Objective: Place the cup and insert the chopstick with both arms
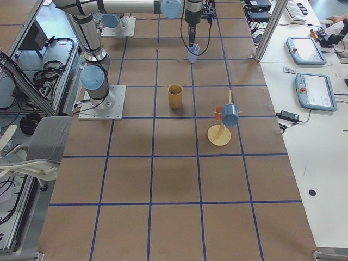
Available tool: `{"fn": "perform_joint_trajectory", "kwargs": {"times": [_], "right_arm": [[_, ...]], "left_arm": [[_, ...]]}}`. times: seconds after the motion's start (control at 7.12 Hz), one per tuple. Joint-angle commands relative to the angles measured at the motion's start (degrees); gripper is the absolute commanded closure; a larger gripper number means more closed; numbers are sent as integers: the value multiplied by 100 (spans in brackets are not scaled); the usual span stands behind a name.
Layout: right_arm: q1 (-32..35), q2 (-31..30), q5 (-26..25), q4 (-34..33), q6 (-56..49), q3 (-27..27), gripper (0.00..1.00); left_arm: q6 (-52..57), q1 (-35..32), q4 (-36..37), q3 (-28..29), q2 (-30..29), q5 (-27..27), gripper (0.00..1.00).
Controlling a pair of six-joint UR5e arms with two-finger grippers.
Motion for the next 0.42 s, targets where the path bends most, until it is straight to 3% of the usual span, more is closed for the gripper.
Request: {"fn": "perform_joint_trajectory", "kwargs": {"times": [0.0,0.28], "right_arm": [[-20,-12,-49,-54,-4,-5,0],[-20,-12,-75,-63,-13,12,0]], "left_arm": [[0,0,0,8,-1,0,0],[0,0,0,8,-1,0,0]]}}
